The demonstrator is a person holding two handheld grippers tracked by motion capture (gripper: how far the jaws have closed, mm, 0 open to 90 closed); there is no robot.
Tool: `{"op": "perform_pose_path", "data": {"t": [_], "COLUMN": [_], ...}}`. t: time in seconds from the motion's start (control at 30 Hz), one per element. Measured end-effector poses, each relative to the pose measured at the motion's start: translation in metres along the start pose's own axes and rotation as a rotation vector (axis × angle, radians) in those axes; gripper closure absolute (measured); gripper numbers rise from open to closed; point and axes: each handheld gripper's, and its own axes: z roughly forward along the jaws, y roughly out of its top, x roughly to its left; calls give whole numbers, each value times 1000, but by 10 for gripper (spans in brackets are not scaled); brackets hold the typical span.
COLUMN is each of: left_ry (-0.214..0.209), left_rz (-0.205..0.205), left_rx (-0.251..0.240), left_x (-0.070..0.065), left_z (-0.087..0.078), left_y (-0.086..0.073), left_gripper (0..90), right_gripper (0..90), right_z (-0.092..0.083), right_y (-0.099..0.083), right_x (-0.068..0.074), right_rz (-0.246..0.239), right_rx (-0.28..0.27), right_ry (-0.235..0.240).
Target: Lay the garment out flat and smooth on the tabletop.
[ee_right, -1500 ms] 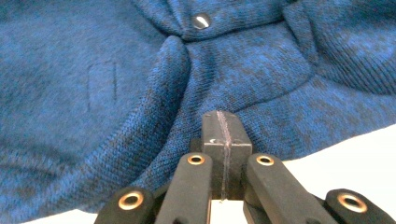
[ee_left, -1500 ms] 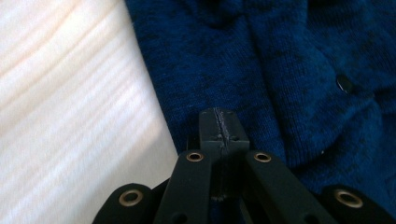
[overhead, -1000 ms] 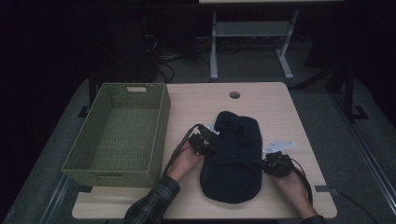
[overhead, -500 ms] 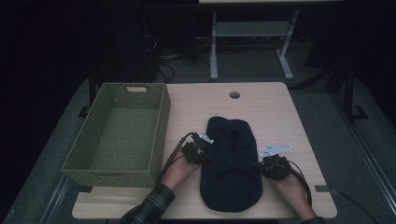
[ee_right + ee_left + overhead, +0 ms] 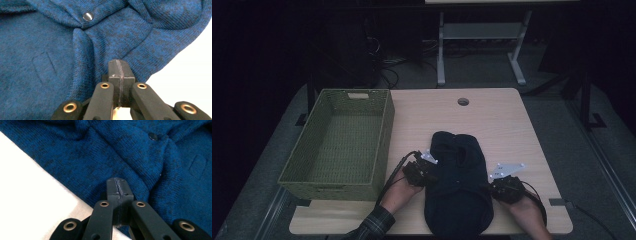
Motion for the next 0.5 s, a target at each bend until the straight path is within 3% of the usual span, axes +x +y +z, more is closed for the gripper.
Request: {"op": "perform_pose_path", "data": {"t": [0.2,0.33,0.5], "left_ry": [-11,-16,-15], "left_rz": [-3,-11,-6], "left_rx": [-8,-25,-66], "left_x": [-4,-2,6], "left_z": [0,-3,-8], "left_y": [-2,-3,-4], "left_gripper": [882,792,614], "right_gripper": [895,829,683], "right_z": [-3,-4,-8], "right_y": [-3,-3,-2], "right_x": [3,1,-5], "right_rz": [2,12,49], "right_rx": [-5,-16,-44], "right_ry": [3,6,4]}}
